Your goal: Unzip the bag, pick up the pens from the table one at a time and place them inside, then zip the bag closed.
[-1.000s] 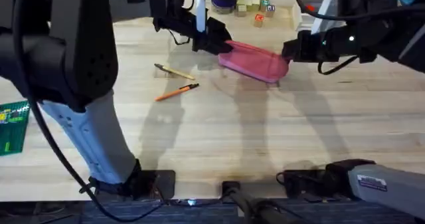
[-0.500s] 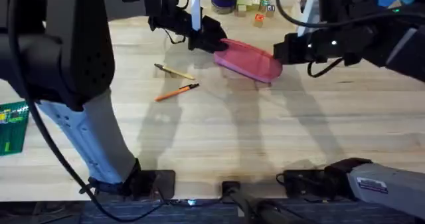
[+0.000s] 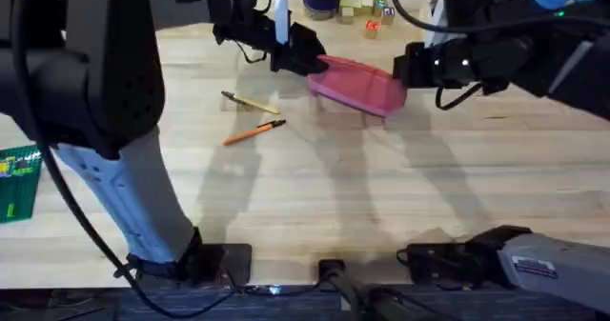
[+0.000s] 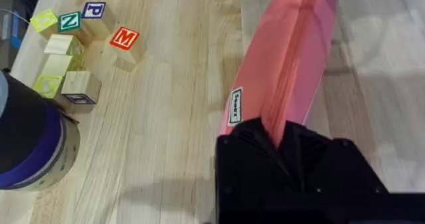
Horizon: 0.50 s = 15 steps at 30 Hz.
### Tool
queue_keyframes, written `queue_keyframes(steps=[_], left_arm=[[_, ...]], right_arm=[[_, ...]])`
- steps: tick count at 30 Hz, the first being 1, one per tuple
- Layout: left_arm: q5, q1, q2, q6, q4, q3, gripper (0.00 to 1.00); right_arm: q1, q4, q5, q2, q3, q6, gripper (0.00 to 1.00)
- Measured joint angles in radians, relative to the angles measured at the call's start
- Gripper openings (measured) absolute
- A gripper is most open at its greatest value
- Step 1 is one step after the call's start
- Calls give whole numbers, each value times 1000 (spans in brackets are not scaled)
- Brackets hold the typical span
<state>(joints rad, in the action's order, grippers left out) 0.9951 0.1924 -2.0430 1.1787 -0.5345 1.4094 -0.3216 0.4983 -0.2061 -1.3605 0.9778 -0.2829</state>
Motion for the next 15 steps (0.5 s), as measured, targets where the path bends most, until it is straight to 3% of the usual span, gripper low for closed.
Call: queue_keyframes(steps=[9, 15], left_arm=[[8, 18, 0, 0, 0, 0, 42], [9, 18, 0, 0, 0, 0, 42]], right_arm=[[-6, 120, -49, 0, 93, -85, 32], [-6, 168, -29, 0, 94, -318, 32]])
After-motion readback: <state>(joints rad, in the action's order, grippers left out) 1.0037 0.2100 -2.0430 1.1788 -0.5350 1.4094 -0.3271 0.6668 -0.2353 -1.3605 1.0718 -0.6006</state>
